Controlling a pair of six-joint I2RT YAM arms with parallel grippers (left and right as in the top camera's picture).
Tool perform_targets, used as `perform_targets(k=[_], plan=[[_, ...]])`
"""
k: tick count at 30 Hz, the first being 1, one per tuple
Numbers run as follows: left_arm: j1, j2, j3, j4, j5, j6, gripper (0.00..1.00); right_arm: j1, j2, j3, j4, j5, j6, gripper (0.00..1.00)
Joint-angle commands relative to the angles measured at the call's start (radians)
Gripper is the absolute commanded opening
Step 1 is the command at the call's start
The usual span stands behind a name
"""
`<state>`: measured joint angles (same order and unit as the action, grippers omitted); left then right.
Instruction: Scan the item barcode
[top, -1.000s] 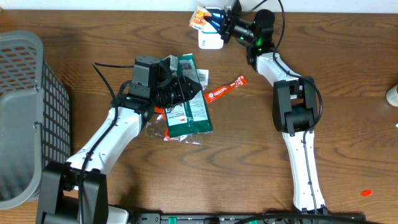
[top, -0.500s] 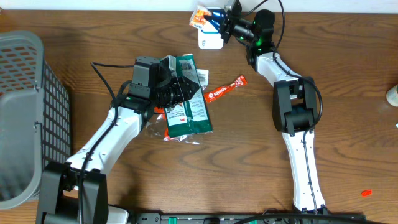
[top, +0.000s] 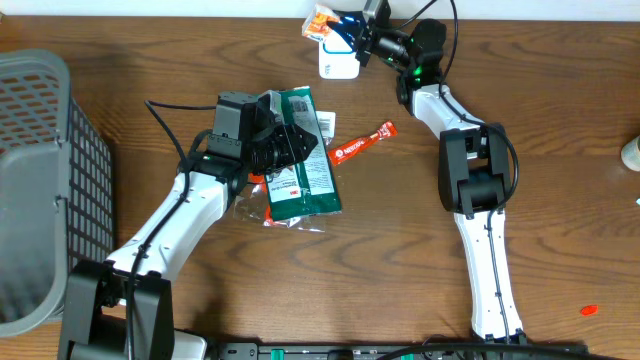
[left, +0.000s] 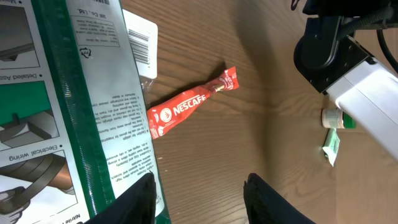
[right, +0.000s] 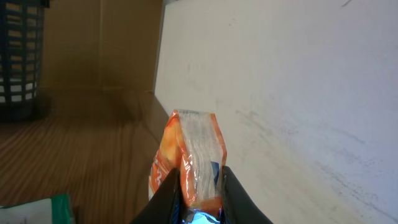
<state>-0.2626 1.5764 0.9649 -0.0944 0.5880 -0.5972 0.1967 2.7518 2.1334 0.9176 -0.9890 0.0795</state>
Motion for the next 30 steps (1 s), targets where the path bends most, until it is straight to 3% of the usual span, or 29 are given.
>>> perform_targets(k=[1, 12, 22, 26, 30], plan=[[0.002, -0.002, 0.000, -0.007, -0.018, 0.021, 0.46, 0.022, 0.016, 0.014, 0.006, -0.007, 0.033, 0.01], [0.002, -0.002, 0.000, -0.026, -0.015, 0.021, 0.46, 0.020, 0.016, 0.014, 0.008, -0.007, 0.056, 0.01], [0.002, -0.002, 0.000, -0.025, 0.006, 0.021, 0.45, -0.134, 0.014, 0.136, 0.297, -0.148, 0.673, 0.01], [0.002, -0.002, 0.000, -0.025, 0.006, 0.021, 0.45, -0.224, 0.014, 0.208, 0.248, -0.181, 0.825, 0.01], [0.002, -0.002, 0.000, -0.025, 0.006, 0.021, 0.45, -0.319, 0.014, 0.247, 0.054, -0.249, 0.851, 0.01]])
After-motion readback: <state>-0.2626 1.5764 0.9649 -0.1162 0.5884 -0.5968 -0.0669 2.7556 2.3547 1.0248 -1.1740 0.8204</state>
